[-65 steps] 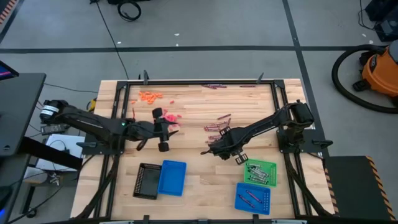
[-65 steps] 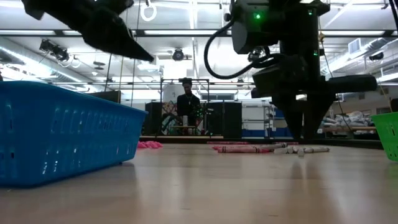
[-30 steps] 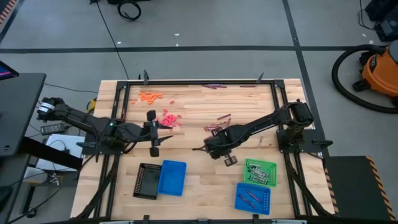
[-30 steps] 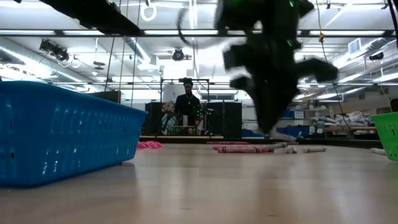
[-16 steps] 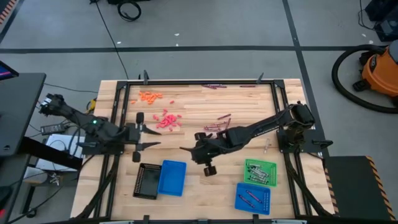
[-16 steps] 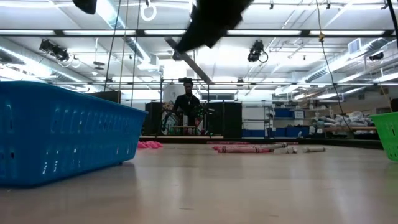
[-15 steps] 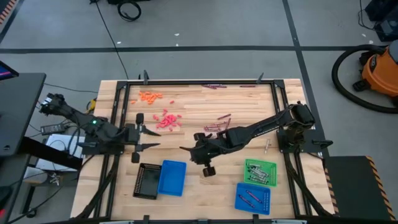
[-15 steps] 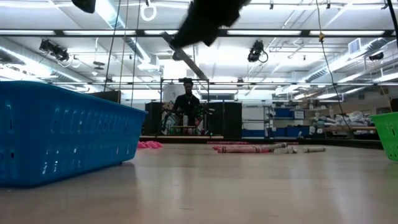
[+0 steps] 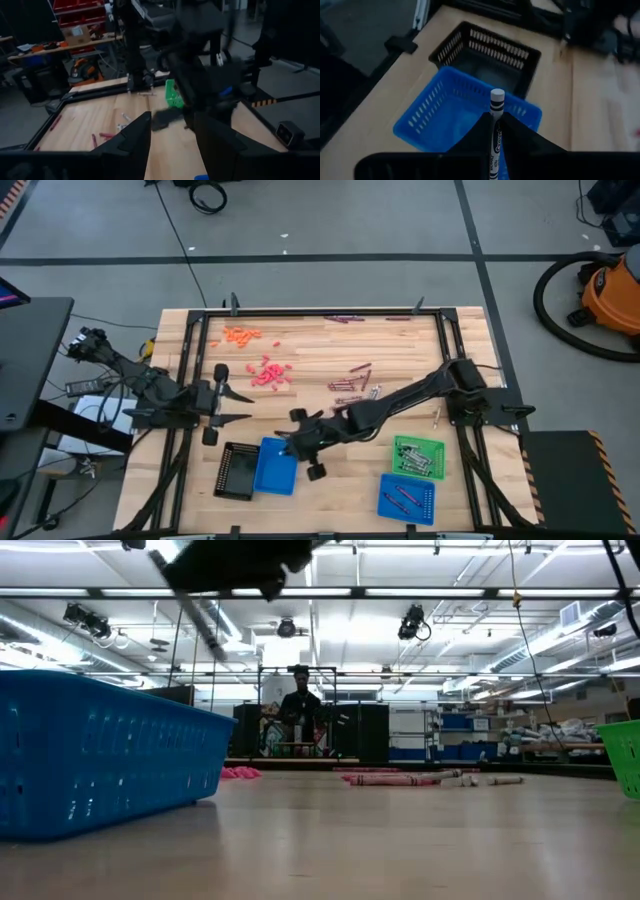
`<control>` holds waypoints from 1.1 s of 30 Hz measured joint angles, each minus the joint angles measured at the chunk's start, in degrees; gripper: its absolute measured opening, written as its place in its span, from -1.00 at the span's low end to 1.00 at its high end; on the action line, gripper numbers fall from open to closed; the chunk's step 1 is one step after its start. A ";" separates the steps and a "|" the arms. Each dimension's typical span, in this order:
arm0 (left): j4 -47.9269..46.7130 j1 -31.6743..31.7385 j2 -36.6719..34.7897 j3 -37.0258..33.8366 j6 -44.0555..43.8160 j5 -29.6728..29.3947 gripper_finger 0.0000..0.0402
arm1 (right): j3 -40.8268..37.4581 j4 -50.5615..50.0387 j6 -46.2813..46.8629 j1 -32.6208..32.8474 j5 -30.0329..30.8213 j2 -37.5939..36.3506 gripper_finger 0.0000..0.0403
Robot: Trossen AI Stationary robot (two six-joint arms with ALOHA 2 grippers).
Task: Sort crayons
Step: Put the white crayon into the left blue bin
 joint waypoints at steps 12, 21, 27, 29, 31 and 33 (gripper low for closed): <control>-0.31 0.00 0.15 0.04 -1.09 -0.02 -0.20 | 5.81 -0.46 -24.38 1.04 2.41 10.48 -0.70; -0.16 0.44 0.48 0.04 -1.12 -0.18 -0.20 | 5.87 -2.75 -23.67 1.49 11.32 8.59 -0.26; -0.39 0.42 0.56 0.04 -1.94 -0.17 -0.20 | 5.89 -19.33 -13.66 2.83 23.80 -0.15 -0.26; -0.43 0.44 0.86 0.04 -2.08 -0.19 -0.20 | 5.89 -28.50 -5.73 2.32 23.50 -2.80 -0.28; -0.55 0.44 0.90 0.04 -2.10 -0.17 -0.20 | 5.89 -39.18 3.61 1.38 22.44 -4.79 -0.30; -0.45 0.44 0.87 0.04 -2.12 -0.17 -0.20 | 5.89 -49.49 12.19 0.40 20.12 -6.11 -0.30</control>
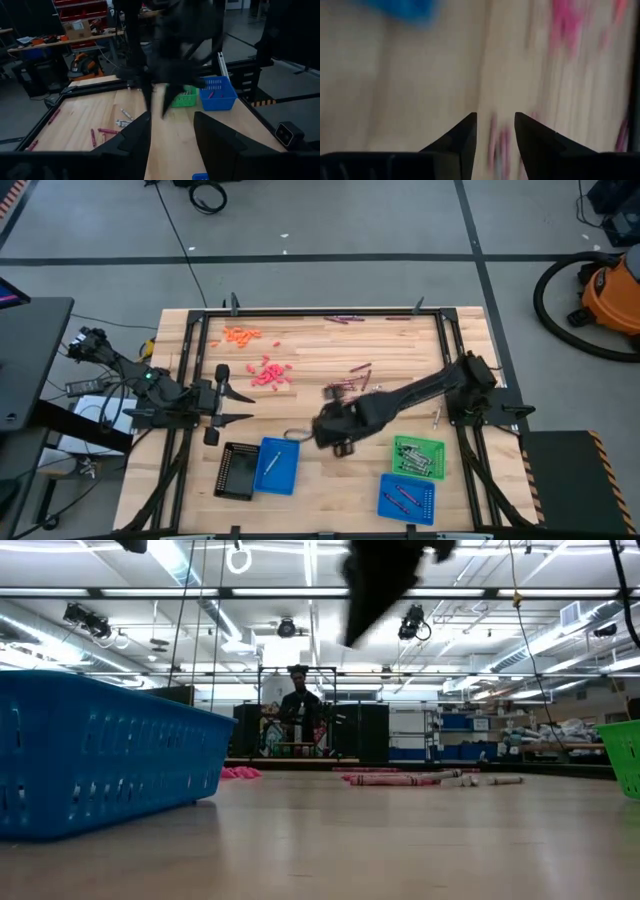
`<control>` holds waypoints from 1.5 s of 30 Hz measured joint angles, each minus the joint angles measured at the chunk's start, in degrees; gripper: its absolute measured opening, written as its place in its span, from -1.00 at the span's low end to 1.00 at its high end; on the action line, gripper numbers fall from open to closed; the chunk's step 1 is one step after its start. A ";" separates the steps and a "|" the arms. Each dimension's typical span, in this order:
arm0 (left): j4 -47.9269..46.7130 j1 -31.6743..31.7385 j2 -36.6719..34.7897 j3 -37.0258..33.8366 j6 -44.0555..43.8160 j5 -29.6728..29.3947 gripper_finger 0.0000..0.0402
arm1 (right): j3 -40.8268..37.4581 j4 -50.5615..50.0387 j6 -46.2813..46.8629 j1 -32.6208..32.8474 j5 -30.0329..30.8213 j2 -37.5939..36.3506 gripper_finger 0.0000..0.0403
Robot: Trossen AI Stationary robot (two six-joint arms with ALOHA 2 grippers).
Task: Sort crayons
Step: Put the white crayon into the left blue bin
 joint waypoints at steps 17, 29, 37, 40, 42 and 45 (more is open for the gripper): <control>0.50 0.00 0.00 0.00 -0.46 -0.02 -0.20 | -14.79 -23.46 32.91 -4.22 -15.16 -10.22 -0.35; 0.48 0.00 0.00 0.00 -1.05 -0.02 -0.20 | -37.50 -18.54 55.60 -6.45 -18.61 -28.09 -0.37; 0.48 0.00 0.00 0.00 -1.05 -0.02 -0.20 | -45.76 -16.64 69.19 -6.83 -20.26 -37.77 -0.37; 0.48 0.00 0.00 0.00 -1.05 -0.04 -0.20 | -47.74 -16.06 71.32 -6.81 -21.12 -40.50 -0.37; 0.46 0.00 0.00 0.00 -1.03 -0.02 -0.20 | -48.94 -15.16 73.06 -6.57 -21.38 -41.80 -0.37; 0.46 0.00 0.00 0.00 -1.03 -0.04 -0.20 | -50.67 -12.68 74.25 -6.20 -22.14 -43.42 -0.37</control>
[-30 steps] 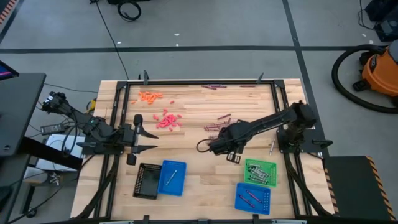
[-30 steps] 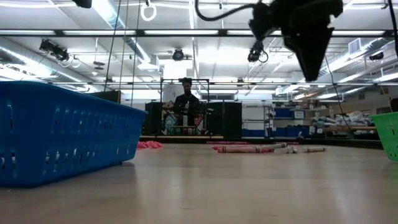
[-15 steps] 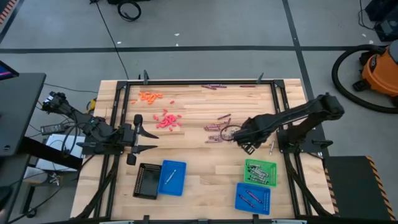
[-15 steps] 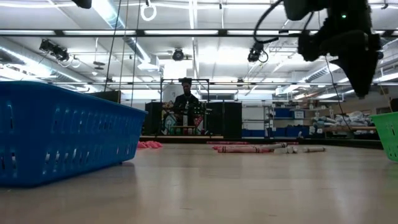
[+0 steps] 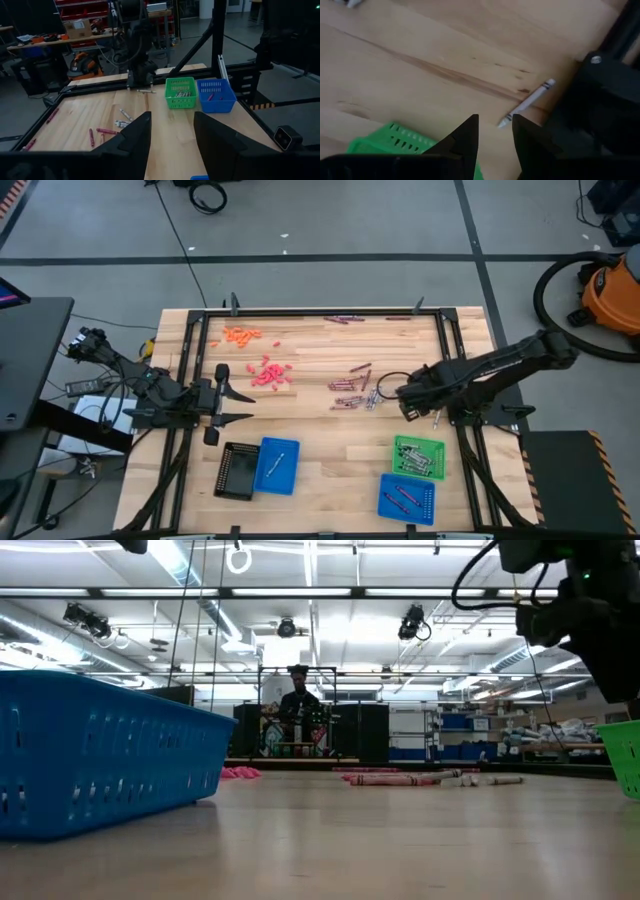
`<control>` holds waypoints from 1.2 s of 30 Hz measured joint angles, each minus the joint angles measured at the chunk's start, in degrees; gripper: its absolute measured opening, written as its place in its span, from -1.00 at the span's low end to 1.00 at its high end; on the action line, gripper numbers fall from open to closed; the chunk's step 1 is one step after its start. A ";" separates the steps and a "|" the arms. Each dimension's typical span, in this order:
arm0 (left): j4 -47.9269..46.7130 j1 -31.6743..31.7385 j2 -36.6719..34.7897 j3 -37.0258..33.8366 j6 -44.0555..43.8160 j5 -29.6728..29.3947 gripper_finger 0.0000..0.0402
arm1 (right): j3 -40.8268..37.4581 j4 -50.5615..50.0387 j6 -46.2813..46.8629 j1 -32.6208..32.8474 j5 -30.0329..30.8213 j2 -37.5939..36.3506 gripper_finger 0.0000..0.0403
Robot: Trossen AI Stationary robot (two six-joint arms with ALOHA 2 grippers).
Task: Sort crayons
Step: Put the white crayon into the left blue bin
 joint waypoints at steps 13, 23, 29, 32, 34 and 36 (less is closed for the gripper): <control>-0.04 0.00 0.00 0.00 -0.46 0.00 -0.20 | -4.02 1.55 2.97 0.02 -0.83 -1.02 -0.37; -0.04 0.00 0.00 0.00 -0.44 0.00 -0.20 | -4.02 1.66 6.83 0.02 -4.94 -1.00 -0.37; -0.02 0.00 0.00 0.00 -0.42 0.00 -0.20 | -5.31 1.63 9.73 0.34 -5.48 -0.15 -0.37; -0.02 0.00 -0.01 0.00 -0.44 0.00 -0.20 | -8.17 1.64 10.83 0.31 -5.42 0.51 -0.37; -0.03 0.00 0.00 0.00 -0.57 0.00 -0.20 | -7.69 1.92 11.27 0.41 -4.25 1.36 -0.37; -0.04 0.00 -0.02 -0.04 -0.63 0.00 -0.20 | -7.69 2.51 11.08 0.41 -3.37 1.36 -0.37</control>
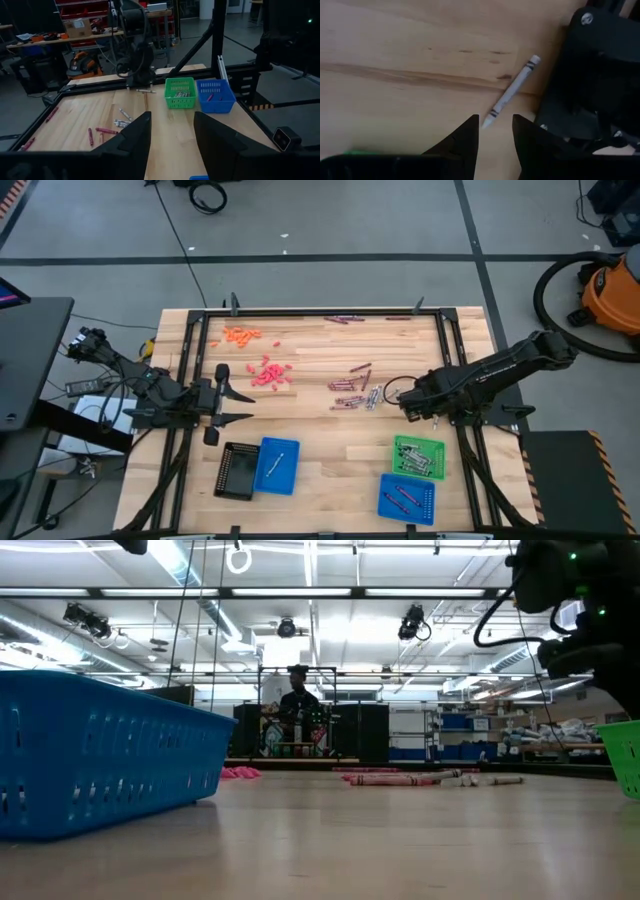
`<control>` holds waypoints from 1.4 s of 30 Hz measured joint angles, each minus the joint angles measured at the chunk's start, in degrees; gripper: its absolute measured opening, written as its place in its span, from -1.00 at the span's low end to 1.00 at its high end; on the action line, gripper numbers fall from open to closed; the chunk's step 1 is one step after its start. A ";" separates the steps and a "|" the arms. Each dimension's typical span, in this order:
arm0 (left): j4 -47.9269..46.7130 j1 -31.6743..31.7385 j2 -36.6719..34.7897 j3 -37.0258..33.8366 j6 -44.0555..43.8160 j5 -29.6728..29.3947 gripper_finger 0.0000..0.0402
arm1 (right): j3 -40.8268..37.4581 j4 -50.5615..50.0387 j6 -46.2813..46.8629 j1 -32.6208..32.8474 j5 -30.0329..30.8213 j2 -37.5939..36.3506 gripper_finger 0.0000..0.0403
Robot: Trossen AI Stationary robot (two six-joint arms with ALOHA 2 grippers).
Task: Sort crayons
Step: Put the white crayon into the left blue bin
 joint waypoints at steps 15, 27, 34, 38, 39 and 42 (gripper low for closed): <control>2.49 0.02 0.00 0.00 3.21 -0.04 -0.20 | 1.57 -4.80 -27.84 -5.39 -13.79 13.77 -0.38; 3.15 0.00 0.00 0.00 4.82 -0.04 -0.20 | 1.58 -1.98 -48.68 -10.07 -14.70 27.36 -0.39; 3.10 0.00 0.00 0.00 4.67 -0.04 -0.20 | 1.58 1.15 -57.09 -10.75 -10.61 29.07 -0.39; 2.62 0.00 0.00 0.00 3.84 -0.02 -0.20 | 1.62 3.70 -56.29 -10.73 -8.22 28.33 -0.39; 2.29 0.00 0.00 0.00 3.50 -0.02 -0.20 | 1.62 3.51 -56.11 -10.73 -8.02 28.27 -0.39; 1.52 0.00 0.00 0.00 2.77 -0.01 -0.20 | 1.75 1.54 -54.75 -10.55 -7.43 28.04 -0.39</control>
